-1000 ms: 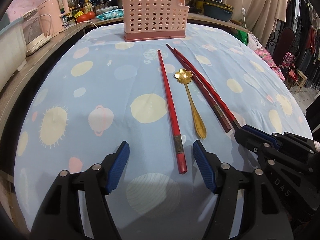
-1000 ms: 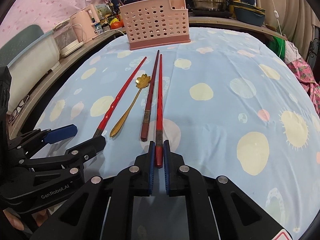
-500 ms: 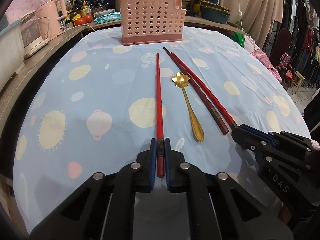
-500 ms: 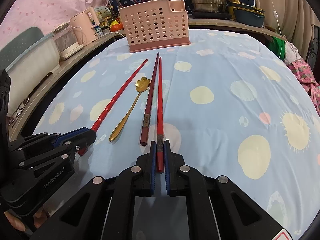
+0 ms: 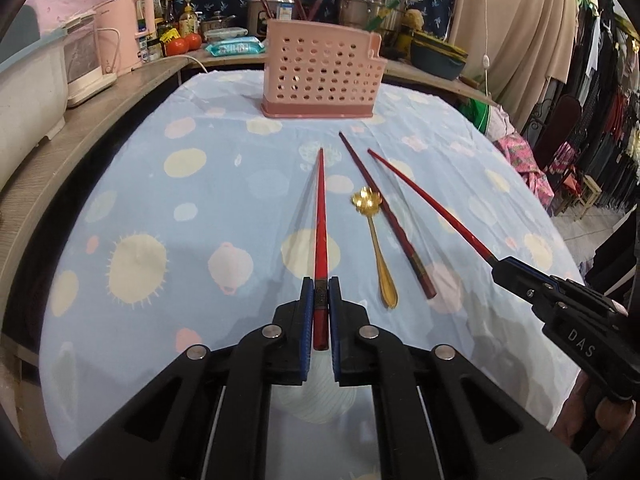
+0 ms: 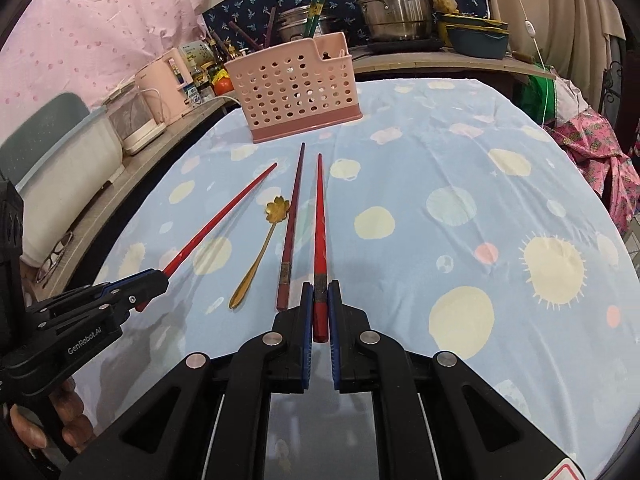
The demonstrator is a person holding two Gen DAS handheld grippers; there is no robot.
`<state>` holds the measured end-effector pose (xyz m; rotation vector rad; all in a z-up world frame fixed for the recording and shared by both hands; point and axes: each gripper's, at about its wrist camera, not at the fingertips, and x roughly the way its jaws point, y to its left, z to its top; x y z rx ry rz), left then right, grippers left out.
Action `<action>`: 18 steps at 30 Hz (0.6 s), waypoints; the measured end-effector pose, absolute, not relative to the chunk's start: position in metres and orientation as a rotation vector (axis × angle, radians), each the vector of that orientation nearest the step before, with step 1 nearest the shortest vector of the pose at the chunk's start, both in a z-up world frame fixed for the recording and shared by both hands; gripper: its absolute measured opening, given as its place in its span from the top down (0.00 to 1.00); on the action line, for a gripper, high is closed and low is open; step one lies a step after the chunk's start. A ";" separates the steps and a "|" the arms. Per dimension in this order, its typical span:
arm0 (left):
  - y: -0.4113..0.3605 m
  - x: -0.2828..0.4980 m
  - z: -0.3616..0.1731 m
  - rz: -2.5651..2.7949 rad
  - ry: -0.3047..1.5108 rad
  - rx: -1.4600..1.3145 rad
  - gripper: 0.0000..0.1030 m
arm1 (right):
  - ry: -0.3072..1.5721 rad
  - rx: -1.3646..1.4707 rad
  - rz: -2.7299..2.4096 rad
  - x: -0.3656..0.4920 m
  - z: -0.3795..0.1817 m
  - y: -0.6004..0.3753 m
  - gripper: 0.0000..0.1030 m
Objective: Organize utensils
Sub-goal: 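Lift both red chopsticks and carry them above the pink basket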
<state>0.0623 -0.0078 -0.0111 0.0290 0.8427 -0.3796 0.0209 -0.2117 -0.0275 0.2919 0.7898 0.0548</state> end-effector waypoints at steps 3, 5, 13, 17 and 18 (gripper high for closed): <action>-0.003 0.064 0.002 -0.375 0.819 0.012 0.93 | 0.763 0.321 0.049 0.019 -0.014 -0.220 0.93; 0.000 0.066 0.012 -0.371 0.804 -0.001 0.93 | 0.740 0.330 0.043 0.018 -0.005 -0.225 0.93; 0.011 0.085 0.058 -0.350 0.709 -0.049 0.93 | 0.629 0.386 0.016 0.025 0.038 -0.257 0.93; 0.016 0.098 0.079 -0.344 0.657 -0.075 0.93 | 0.565 0.404 0.005 0.035 0.059 -0.273 0.93; 0.016 0.102 0.084 -0.340 0.643 -0.076 0.93 | 0.551 0.404 0.003 0.038 0.065 -0.276 0.93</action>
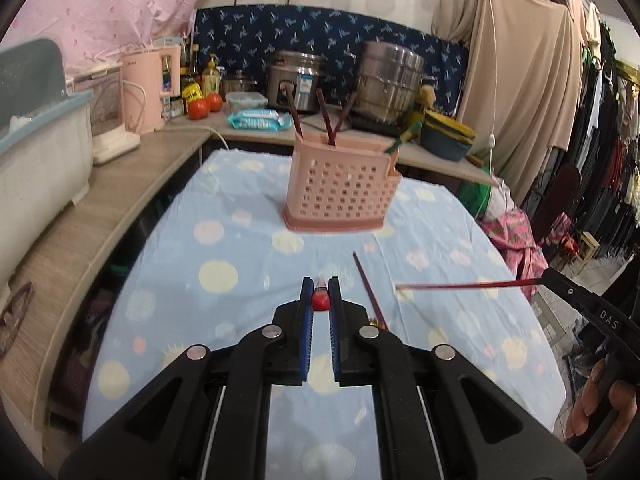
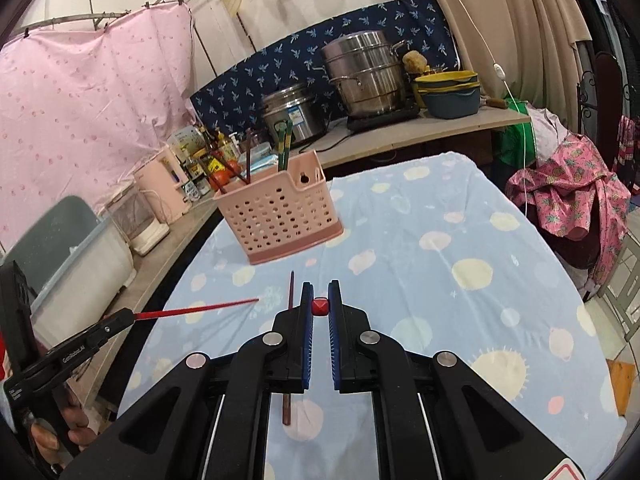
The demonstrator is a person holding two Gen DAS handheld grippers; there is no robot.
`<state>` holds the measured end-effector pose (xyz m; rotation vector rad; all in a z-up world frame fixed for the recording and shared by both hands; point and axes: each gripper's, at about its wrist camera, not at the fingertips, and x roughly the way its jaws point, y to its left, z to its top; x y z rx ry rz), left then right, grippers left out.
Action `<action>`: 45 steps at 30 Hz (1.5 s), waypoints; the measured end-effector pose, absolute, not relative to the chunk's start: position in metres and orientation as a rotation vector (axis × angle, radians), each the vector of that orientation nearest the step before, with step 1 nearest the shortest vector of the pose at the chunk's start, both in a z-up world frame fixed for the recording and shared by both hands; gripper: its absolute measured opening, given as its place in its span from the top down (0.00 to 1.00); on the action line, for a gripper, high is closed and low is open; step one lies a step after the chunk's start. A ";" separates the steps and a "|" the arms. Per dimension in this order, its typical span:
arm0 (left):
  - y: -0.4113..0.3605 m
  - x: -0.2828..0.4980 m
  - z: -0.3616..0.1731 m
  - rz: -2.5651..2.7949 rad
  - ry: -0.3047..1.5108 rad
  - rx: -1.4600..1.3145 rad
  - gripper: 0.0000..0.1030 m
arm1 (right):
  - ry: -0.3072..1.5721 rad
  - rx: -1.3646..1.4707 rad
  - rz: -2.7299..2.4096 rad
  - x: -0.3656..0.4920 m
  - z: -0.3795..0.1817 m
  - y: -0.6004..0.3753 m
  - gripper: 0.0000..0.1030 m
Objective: Organize utensils
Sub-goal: 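Lift both red chopsticks and carry them above the pink basket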
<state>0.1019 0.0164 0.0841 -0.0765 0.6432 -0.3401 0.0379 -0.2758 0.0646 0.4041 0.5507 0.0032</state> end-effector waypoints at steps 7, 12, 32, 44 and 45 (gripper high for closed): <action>0.018 0.137 0.115 -0.324 0.576 -0.104 0.93 | 0.488 0.413 0.029 0.065 0.093 -0.290 0.93; 0.015 0.160 0.138 -0.331 0.536 -0.125 0.93 | 0.450 0.437 0.062 0.087 0.112 -0.297 0.93; -0.003 0.255 0.255 -0.310 0.235 -0.184 0.93 | 0.144 0.455 0.118 0.197 0.217 -0.296 0.93; -0.013 0.308 0.230 -0.289 0.283 -0.168 0.93 | 0.194 0.469 0.067 0.282 0.192 -0.298 0.93; -0.013 0.311 0.225 -0.289 0.295 -0.166 0.93 | 0.207 0.465 0.063 0.286 0.187 -0.298 0.93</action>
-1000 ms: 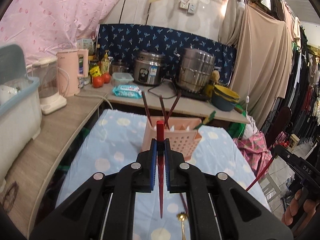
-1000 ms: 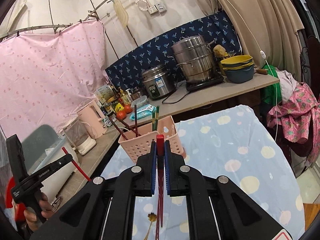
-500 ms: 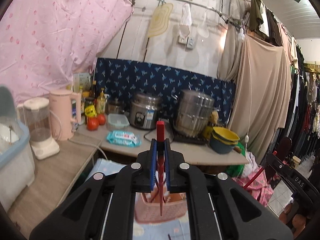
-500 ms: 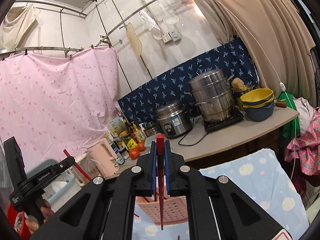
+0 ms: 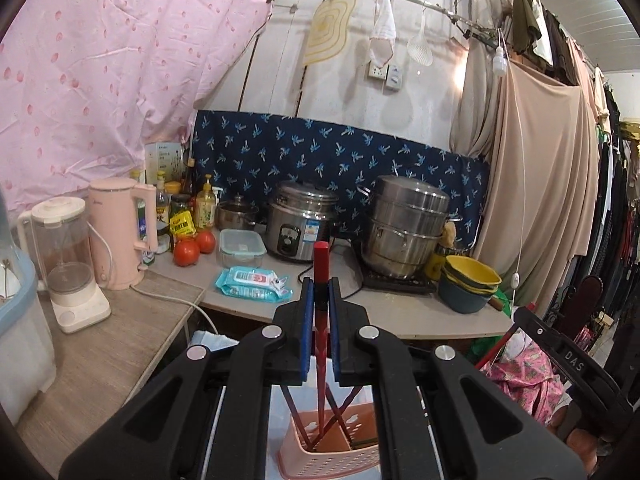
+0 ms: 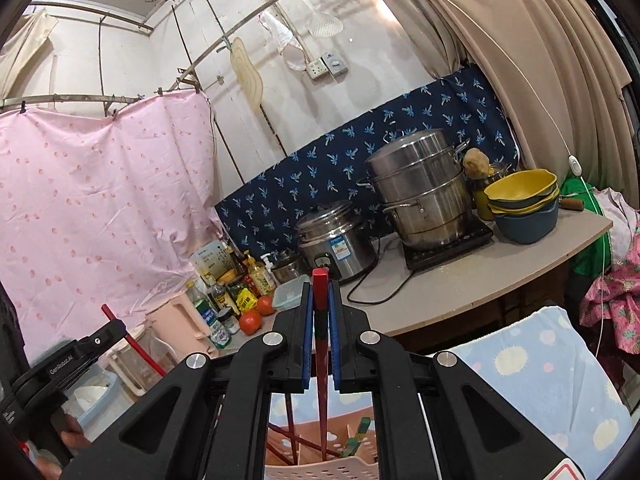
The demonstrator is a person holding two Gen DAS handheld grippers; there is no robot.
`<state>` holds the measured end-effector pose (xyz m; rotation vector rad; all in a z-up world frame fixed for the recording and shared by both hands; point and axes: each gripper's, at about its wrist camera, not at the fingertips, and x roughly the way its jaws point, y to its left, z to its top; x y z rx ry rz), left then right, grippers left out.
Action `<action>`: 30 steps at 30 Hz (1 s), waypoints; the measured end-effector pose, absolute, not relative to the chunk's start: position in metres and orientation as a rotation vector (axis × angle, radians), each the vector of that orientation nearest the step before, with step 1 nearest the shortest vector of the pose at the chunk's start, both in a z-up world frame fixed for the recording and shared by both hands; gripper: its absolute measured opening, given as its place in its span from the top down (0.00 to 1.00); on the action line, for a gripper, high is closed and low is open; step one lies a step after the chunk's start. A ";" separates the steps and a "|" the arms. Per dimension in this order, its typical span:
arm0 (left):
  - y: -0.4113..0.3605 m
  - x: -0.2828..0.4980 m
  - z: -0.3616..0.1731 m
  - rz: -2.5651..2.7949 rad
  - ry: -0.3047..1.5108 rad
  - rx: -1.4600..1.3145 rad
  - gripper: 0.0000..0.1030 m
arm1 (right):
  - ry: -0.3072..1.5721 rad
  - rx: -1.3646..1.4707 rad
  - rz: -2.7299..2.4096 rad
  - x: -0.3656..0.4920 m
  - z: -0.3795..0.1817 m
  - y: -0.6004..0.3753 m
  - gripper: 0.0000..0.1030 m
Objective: Organize utensils
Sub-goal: 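Lift both red chopsticks and carry them above the pink basket, then open both tools to drop the red chopsticks into the basket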
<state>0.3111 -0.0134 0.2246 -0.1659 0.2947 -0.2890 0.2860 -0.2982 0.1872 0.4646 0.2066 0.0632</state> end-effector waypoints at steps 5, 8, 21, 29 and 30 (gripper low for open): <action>-0.015 0.321 0.204 -0.284 0.344 -0.164 0.93 | 0.264 0.448 0.053 0.303 0.168 -0.297 0.93; -0.016 0.323 0.196 -0.283 0.366 -0.167 0.93 | 0.286 0.438 0.054 0.308 0.161 -0.295 0.93; -0.010 0.318 0.185 -0.234 0.383 -0.155 0.59 | 0.310 0.385 0.033 0.301 0.152 -0.288 0.74; -0.005 0.300 0.181 -0.221 0.390 -0.134 0.59 | 0.325 0.365 0.041 0.278 0.150 -0.284 0.72; -0.004 0.296 0.179 -0.221 0.394 -0.130 0.59 | 0.330 0.361 0.042 0.274 0.148 -0.283 0.72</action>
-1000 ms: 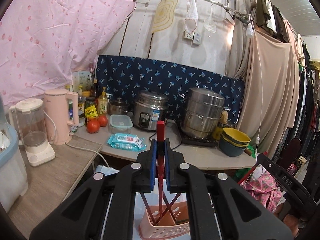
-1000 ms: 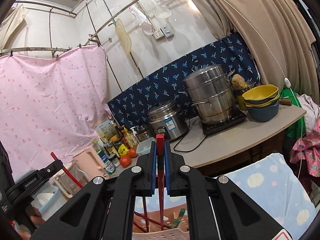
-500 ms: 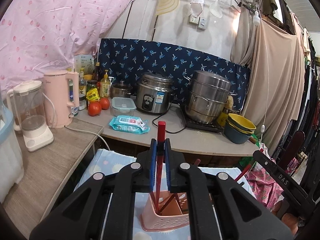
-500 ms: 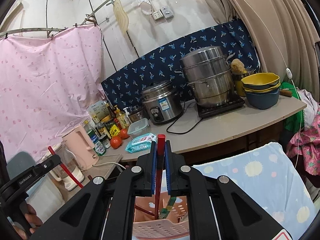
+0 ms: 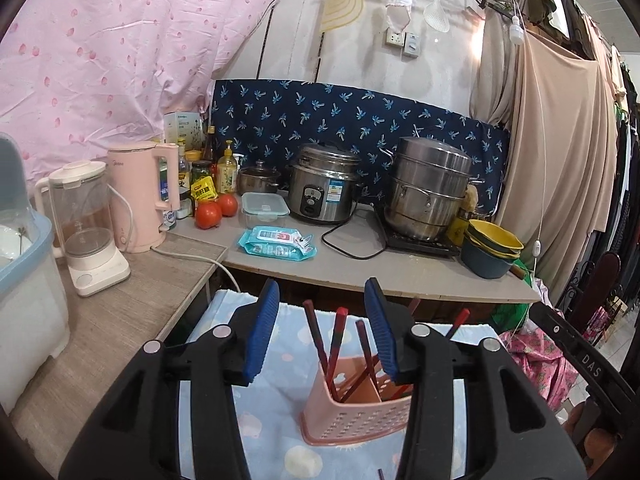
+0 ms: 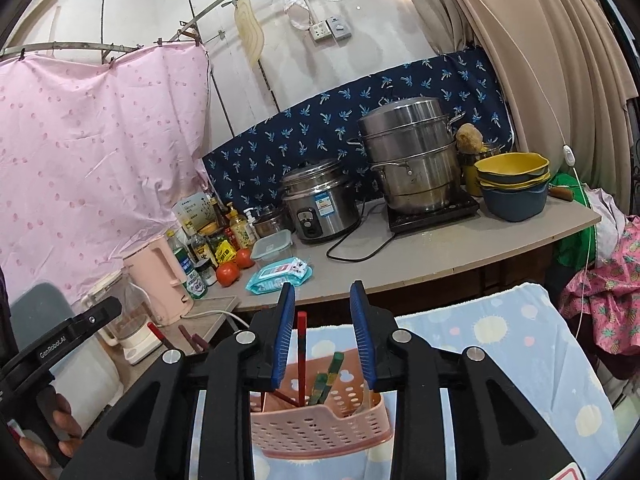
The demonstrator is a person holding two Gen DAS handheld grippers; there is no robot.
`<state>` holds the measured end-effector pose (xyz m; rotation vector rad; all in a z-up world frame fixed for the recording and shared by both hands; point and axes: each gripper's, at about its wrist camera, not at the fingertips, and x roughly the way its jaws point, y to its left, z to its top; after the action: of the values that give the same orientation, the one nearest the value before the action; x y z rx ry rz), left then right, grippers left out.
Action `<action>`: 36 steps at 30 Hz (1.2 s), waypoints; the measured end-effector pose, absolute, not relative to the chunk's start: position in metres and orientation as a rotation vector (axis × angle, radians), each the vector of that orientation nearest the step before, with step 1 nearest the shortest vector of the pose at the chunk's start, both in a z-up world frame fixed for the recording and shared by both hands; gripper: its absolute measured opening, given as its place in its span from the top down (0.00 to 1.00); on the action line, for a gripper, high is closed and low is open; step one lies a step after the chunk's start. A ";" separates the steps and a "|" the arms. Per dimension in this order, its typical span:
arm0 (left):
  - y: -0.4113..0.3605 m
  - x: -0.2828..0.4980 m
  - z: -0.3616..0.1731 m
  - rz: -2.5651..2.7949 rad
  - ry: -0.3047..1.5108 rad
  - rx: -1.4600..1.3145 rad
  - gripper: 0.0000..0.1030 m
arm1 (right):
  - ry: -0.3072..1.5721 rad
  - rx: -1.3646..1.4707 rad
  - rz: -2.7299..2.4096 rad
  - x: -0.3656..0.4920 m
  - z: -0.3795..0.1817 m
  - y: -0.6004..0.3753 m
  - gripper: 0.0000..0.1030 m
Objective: Organize utensils
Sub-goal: 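Open both tools to drop the red chopsticks into the basket, then move both open tools back toward the dark-red chopstick and gold spoon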
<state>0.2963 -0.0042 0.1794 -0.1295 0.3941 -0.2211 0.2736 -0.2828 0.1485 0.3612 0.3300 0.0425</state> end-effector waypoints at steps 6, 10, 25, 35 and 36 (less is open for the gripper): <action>-0.002 0.268 0.156 -0.214 0.447 -0.087 0.59 | 0.402 0.323 0.056 0.241 0.125 -0.270 0.72; 0.000 0.247 0.129 -0.216 0.513 -0.063 0.59 | 0.472 0.285 0.061 0.213 0.099 -0.258 0.72; -0.001 0.155 0.021 -0.219 0.729 0.031 0.59 | 0.717 0.206 0.063 0.099 0.000 -0.215 0.72; -0.011 0.113 -0.024 -0.239 0.822 0.072 0.59 | 0.810 0.198 0.082 0.061 -0.041 -0.188 0.72; -0.011 0.111 -0.027 -0.242 0.828 0.072 0.59 | 0.814 0.198 0.086 0.060 -0.043 -0.186 0.72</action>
<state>0.1107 -0.0115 -0.0267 0.0720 0.8282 -0.2416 0.0600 -0.1861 -0.0435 0.1982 0.8139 0.0863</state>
